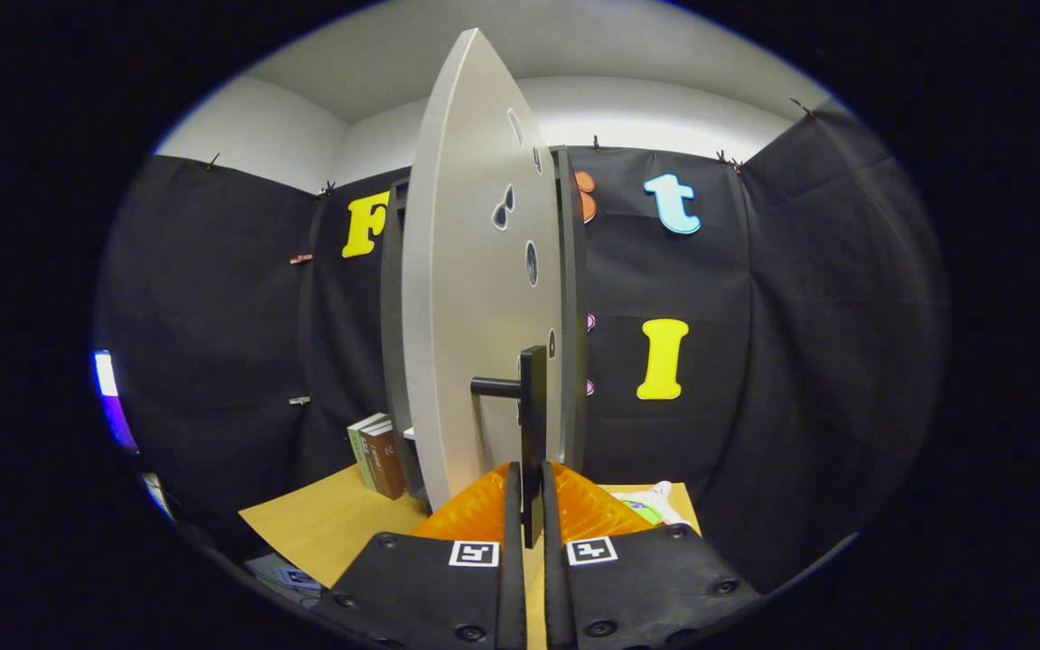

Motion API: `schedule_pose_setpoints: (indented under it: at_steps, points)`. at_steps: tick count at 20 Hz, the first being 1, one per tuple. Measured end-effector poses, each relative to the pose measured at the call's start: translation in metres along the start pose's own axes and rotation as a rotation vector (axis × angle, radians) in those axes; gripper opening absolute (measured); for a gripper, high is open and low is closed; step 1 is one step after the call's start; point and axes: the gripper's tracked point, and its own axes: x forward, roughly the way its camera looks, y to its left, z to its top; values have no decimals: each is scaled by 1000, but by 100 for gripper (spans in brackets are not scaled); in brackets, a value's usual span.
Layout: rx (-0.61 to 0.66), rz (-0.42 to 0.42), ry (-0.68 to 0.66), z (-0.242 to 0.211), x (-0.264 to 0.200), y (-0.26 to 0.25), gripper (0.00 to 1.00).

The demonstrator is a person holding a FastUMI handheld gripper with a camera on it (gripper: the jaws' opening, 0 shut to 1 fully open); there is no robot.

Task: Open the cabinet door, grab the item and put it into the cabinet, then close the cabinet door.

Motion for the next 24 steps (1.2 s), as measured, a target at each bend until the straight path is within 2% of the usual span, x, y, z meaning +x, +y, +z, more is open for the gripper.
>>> schedule_pose_setpoints:
  at_steps: [5,9,14,18,22,24]
  points:
    - [44,-92,-89,20,-17,12,12]
    - [-10,-97,-127,25,-29,47,12]
    - [5,-115,27,-48,-2,114,12]
    - [54,-107,231,-139,35,149,15]
    - [84,-122,401,-216,58,165,15]
    - [123,-136,500,-254,66,168,20]
